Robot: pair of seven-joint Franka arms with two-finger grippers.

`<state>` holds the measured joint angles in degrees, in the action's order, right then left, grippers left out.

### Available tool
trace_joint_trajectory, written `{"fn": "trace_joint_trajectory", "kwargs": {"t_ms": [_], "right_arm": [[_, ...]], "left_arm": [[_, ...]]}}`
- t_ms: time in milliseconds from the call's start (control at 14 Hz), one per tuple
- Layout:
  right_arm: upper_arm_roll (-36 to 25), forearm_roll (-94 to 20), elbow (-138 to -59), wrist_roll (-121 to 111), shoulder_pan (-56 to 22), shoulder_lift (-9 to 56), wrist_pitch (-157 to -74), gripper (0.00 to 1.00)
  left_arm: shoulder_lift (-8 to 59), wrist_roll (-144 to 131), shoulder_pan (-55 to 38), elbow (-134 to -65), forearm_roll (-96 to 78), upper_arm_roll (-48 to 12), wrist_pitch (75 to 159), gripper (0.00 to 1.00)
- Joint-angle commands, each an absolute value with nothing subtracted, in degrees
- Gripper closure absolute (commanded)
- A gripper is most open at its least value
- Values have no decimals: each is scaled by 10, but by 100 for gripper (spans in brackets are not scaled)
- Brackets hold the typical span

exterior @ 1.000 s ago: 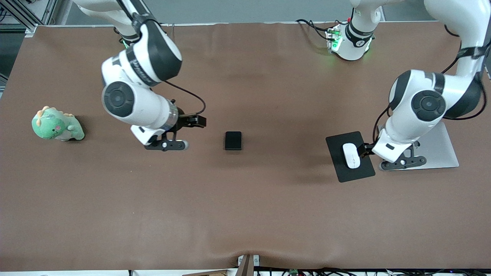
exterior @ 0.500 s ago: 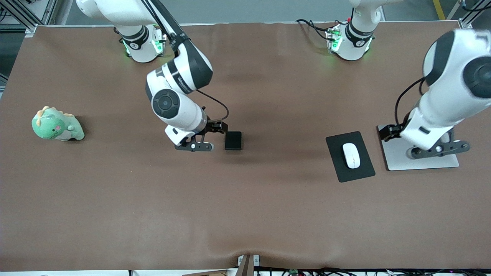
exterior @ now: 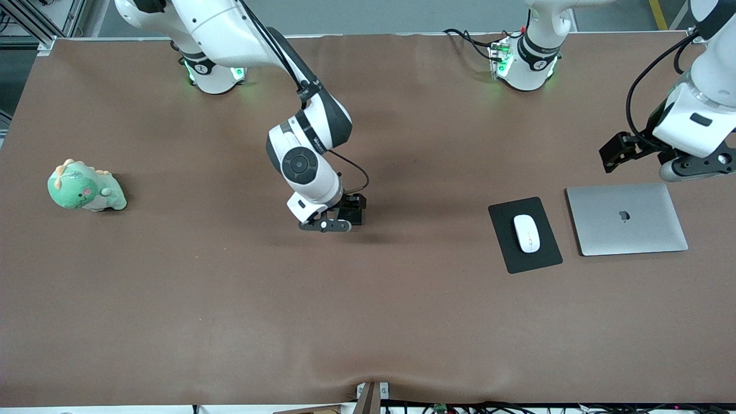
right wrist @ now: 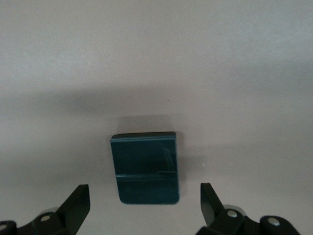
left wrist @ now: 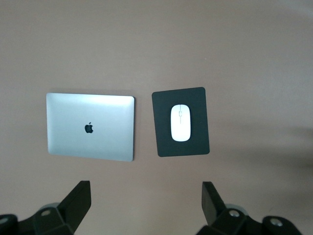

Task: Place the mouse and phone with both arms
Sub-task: 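Grasp the black phone with the right gripper while the left gripper withdraws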

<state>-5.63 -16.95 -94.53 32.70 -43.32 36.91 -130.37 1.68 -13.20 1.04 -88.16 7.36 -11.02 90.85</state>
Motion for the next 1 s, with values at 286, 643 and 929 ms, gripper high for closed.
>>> {"fn": "trace_joint_trajectory", "kwargs": {"t_ms": [286, 643, 929], "right_arm": [[-63, -157, -940, 348, -455, 403, -1338, 0], [-64, -156, -940, 348, -465, 417, -1342, 0], [-64, -156, -940, 353, -473, 431, -1364, 0]], "left_arm": [[-25, -42, -11, -895, 5, -23, 863, 0], [-30, -47, -7, -892, 4, -25, 858, 0], [-27, -38, -11, -895, 6, -28, 856, 0]]}}
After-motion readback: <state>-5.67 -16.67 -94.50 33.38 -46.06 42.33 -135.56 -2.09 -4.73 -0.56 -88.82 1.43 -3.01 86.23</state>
